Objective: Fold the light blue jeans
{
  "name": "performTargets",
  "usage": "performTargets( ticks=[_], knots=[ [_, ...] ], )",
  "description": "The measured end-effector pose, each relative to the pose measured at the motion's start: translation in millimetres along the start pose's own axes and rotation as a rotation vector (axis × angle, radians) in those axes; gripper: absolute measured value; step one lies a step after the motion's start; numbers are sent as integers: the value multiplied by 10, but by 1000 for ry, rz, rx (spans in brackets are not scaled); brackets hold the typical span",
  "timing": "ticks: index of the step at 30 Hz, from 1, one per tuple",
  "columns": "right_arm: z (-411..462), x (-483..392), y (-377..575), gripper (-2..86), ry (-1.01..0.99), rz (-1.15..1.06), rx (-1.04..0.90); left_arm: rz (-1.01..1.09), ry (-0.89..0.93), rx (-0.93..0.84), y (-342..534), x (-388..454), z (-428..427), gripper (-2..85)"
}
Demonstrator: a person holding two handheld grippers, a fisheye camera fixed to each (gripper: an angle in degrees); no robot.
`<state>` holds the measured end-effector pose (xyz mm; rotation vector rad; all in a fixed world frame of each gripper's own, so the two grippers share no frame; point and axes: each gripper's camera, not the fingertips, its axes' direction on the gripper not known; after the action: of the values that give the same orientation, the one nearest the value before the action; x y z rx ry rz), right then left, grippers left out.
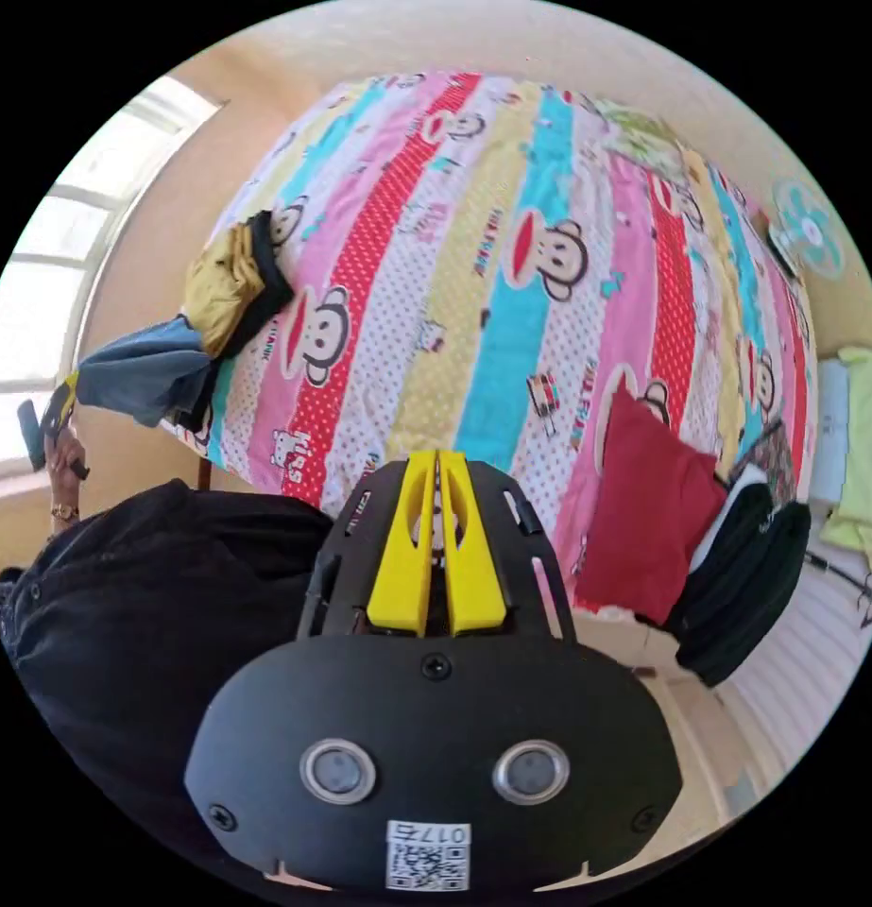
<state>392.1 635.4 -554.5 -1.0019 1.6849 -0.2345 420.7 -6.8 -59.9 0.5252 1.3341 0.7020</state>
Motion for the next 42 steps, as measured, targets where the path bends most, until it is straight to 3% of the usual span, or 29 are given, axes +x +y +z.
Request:
performTargets(
  ticks=[6, 11, 15, 18, 21, 25, 33, 42],
  knots=[
    [-592, -965, 499, 143, -320, -489, 271, 278, 224, 15, 193, 1428, 332, 31],
    [-705, -1423, 906, 166, -488, -695, 296, 556, 332, -187, 608, 2934, 1118, 33],
    [-715, -1352, 1184, 67, -358, -642, 279, 714, 20, -266, 995, 3604, 1477, 40],
    [-734, -921, 1403, 63, -349, -491, 282, 737, -208, -204, 1224, 3803, 1483, 24],
    [-922, -247, 1681, 44, -487, -308, 375, 681, -223, -123, 1403, 3770, 1371, 12],
    [-1298, 537, 2111, 26, -776, -236, 573, 502, -161, -198, 1504, 3459, 1432, 29],
    [-2311, 675, 2798, 19, -1083, -523, 874, 288, 76, -304, 1442, 3263, 1703, 128],
    [-2885, 480, 2972, 25, -1626, -855, 1037, -221, 657, -245, 1117, 2337, 1930, 176]
  ],
)
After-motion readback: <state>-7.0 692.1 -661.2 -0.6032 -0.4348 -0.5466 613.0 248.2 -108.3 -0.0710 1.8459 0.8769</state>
